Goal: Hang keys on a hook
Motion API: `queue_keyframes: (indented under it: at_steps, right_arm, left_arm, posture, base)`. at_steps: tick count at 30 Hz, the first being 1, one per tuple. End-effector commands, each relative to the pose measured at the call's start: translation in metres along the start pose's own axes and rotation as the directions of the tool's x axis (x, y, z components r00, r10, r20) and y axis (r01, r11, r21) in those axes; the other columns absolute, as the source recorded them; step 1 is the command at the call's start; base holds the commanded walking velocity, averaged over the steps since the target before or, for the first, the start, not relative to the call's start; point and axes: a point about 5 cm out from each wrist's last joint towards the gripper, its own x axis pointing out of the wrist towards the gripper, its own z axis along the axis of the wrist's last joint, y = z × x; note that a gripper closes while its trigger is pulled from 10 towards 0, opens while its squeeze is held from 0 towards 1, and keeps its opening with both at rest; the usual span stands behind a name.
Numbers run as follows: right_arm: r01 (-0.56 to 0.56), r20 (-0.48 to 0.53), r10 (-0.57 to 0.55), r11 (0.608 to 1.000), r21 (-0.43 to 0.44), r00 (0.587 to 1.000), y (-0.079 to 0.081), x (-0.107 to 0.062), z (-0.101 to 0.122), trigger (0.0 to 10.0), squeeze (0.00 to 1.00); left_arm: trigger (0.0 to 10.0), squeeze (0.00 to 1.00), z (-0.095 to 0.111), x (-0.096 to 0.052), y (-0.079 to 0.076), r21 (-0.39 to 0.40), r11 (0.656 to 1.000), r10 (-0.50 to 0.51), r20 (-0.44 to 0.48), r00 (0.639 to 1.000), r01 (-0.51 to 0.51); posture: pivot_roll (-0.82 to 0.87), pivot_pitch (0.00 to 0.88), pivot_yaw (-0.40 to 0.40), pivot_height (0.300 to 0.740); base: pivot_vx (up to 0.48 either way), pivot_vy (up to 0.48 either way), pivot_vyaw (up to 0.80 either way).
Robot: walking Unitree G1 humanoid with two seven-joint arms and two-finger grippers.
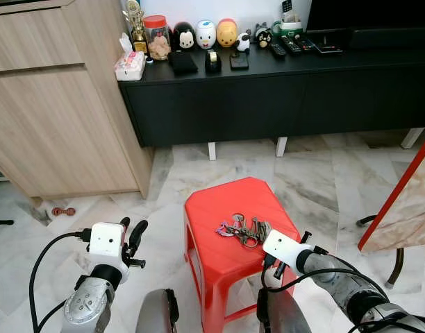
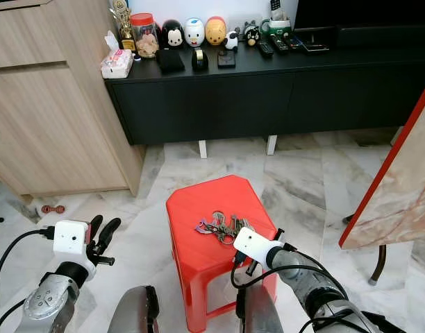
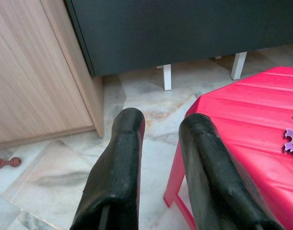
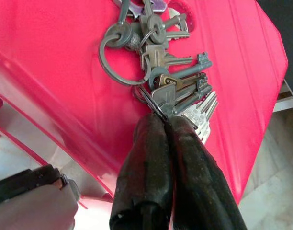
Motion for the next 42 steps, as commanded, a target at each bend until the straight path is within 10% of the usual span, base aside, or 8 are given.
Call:
queue_keyframes:
  at_steps: [1,17,19,20,23,24,31,42]
  right_arm:
    - [-0.006,0.019,0.006,1.000,0.028,1.000,0.003,0.000,0.001,0.0,0.00]
    - [0.133,0.196,-0.247,0.878,0.460,0.949,-0.015,0.000,0.027,0.0,0.00]
    - [0.118,0.189,-0.220,0.891,0.439,0.957,-0.010,0.000,0.024,2.2,0.00]
    - [0.112,0.180,-0.208,0.894,0.435,0.962,-0.008,0.000,0.021,10.0,0.00]
    - [0.093,0.173,-0.197,0.874,0.476,0.965,-0.008,-0.001,0.017,10.0,0.01]
    - [0.073,0.170,-0.185,0.855,0.513,0.968,-0.010,-0.002,0.015,10.0,1.00]
    - [0.087,0.155,-0.262,0.721,0.687,0.953,-0.039,-0.007,0.012,10.0,1.00]
    - [-0.017,0.167,-0.162,0.665,0.747,0.973,-0.030,0.001,0.018,10.0,1.00]
  left_arm:
    - [10.0,0.00,0.001,-0.001,0.002,0.010,1.000,-0.001,-0.005,1.000,0.001]
    - [10.0,0.00,0.000,0.002,0.003,0.013,1.000,0.003,-0.009,1.000,-0.003]
    - [10.0,0.00,-0.001,0.002,0.003,0.015,1.000,-0.001,-0.010,1.000,0.001]
    - [10.0,0.00,-0.001,0.003,0.002,0.018,1.000,-0.005,-0.011,1.000,0.005]
    - [10.0,0.00,-0.001,0.002,0.002,0.019,1.000,-0.002,-0.011,1.000,0.003]
    - [10.0,0.00,-0.001,0.002,0.002,0.019,1.000,-0.001,-0.012,1.000,0.001]
    - [10.0,0.00,0.000,-0.002,0.003,0.020,1.000,0.000,-0.015,1.000,0.000]
    - [10.0,0.00,0.001,-0.008,0.005,0.029,1.000,-0.006,-0.024,1.000,0.007]
  posture:
    - [0.05,0.019,0.039,0.580]
    - [0.04,0.003,0.044,0.580]
    - [0.04,0.001,0.044,0.580]
    - [0.04,0.001,0.043,0.580]
    - [0.04,0.005,0.041,0.580]
    - [0.04,0.007,0.041,0.580]
    - [0.05,0.020,0.044,0.580]
    - [0.07,0.051,0.054,0.580]
  base:
    - [0.000,0.000,0.00]
    - [0.000,0.000,0.00]
    - [0.000,0.000,0.00]
    - [0.000,0.000,0.00]
    - [0.000,0.000,0.00]
    - [0.000,0.000,0.00]
    - [0.000,0.000,0.00]
    - [0.000,0.000,0.00]
